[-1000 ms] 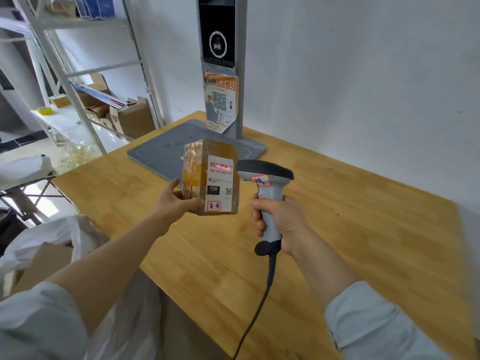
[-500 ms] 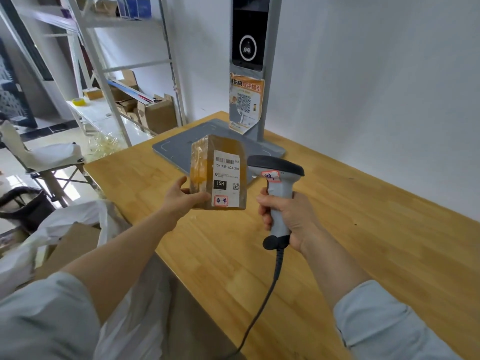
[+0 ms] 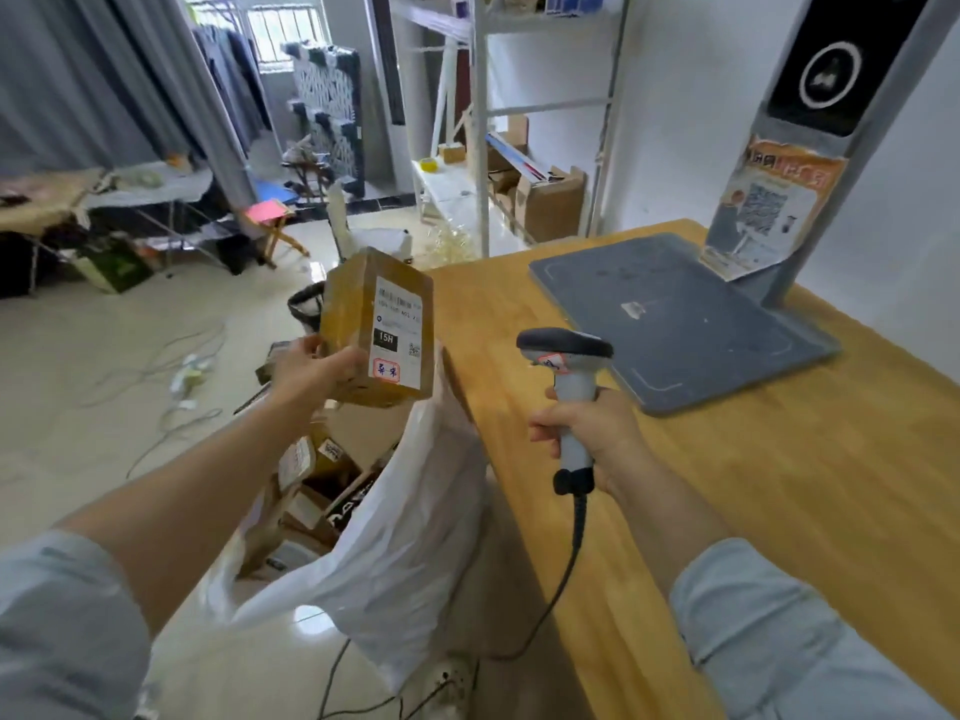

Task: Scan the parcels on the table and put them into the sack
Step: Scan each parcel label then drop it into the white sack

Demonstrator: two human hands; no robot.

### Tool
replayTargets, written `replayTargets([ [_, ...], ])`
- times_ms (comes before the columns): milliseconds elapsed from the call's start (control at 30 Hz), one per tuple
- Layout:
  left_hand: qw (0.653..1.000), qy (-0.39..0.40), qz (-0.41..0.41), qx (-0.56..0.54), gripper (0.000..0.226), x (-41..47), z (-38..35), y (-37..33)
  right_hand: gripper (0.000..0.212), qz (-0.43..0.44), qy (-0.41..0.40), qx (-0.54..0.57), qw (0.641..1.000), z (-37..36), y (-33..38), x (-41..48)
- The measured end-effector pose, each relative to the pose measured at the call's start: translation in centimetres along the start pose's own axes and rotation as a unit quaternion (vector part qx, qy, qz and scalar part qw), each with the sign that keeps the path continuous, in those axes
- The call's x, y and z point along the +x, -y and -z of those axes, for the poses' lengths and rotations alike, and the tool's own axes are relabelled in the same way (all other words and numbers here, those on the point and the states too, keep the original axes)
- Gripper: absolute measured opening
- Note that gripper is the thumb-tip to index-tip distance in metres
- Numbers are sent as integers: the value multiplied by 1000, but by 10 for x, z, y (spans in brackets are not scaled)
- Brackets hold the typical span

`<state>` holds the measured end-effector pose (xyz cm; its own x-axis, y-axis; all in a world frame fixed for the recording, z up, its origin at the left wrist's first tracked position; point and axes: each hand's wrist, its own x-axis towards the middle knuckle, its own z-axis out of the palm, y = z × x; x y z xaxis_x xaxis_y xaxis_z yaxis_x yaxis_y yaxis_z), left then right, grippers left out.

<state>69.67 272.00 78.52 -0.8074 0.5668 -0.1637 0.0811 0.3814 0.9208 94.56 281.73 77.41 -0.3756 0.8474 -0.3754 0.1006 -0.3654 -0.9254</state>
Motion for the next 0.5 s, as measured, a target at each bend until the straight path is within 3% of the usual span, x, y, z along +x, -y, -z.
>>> replayTargets([
  [67, 999, -33, 15, 28, 36, 23, 21, 12, 26, -3, 9, -30, 1000, -19, 2, 16],
  [200, 988, -69, 37, 129, 46, 82, 52, 39, 30, -10, 13, -78, 997, -56, 13, 63],
  [367, 969, -54, 20, 242, 41, 153, 66, 51, 30, -7, 5, -180, 984, -114, 31, 142],
  [500, 943, -13, -20, 332, 46, 202, 68, 54, 27, 13, 11, -302, 953, -162, 44, 202],
])
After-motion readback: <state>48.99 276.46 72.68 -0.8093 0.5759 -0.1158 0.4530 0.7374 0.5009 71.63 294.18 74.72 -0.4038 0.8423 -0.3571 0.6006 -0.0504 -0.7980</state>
